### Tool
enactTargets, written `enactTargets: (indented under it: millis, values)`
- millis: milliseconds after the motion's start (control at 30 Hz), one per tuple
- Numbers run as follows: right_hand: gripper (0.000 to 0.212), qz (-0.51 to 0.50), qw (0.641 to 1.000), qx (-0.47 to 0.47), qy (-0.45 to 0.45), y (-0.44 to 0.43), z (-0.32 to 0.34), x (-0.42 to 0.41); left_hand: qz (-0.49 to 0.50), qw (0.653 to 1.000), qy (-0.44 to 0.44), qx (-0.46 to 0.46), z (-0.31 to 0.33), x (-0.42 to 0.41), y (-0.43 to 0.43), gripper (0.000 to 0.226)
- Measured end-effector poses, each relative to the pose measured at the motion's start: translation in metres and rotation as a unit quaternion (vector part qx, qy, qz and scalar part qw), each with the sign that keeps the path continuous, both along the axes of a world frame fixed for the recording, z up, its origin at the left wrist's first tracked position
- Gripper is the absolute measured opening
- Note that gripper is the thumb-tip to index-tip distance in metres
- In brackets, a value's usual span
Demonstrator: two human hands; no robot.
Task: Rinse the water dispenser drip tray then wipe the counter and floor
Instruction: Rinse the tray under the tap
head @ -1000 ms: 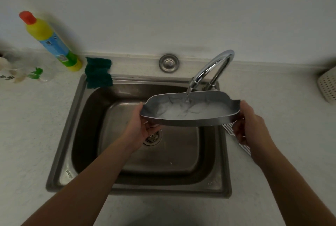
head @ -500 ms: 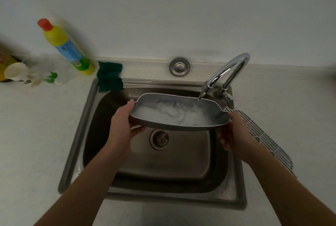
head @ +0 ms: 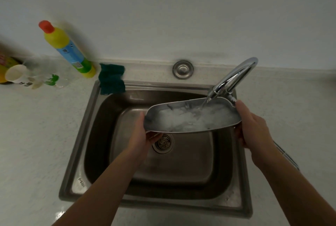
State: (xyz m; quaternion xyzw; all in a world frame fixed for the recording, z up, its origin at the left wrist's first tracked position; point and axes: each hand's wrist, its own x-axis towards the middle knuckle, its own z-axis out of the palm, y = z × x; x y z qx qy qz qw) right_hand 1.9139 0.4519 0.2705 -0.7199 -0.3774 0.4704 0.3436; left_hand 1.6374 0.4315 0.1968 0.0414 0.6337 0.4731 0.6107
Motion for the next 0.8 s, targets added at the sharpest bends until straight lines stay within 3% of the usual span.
enactTargets:
  millis: [67,167,300,400,500,600,800]
  values:
    - [0.062,0.0,1.0,0.017,-0.018,-0.006,0.003,0.004,-0.001,1.0,-0.008,-0.017,-0.005,0.006,0.003,0.043]
    - [0.051,0.002,1.0,-0.001,0.014,-0.016,-0.001,0.012,-0.022,1.0,0.006,-0.013,-0.006,0.01,0.007,0.041]
    - [0.038,-0.008,0.994,-0.091,0.06,-0.025,-0.019,0.018,-0.011,0.999,0.027,0.018,-0.003,0.006,0.01,0.029]
    - [0.025,-0.024,0.982,-0.146,0.118,-0.023,-0.024,0.013,0.004,0.999,0.021,0.045,0.0,-0.002,0.007,0.035]
    - [0.012,0.004,0.982,-0.168,0.088,-0.015,-0.029,0.006,0.004,0.997,0.021,0.074,0.004,-0.011,0.002,0.042]
    - [0.014,-0.016,0.979,-0.183,0.087,-0.004,-0.031,0.003,0.017,0.996,0.034,0.08,0.004,-0.014,-0.005,0.04]
    - [0.008,0.041,0.997,-0.061,0.023,0.004,-0.02,0.005,0.012,0.998,0.017,0.055,-0.008,-0.013,-0.016,0.038]
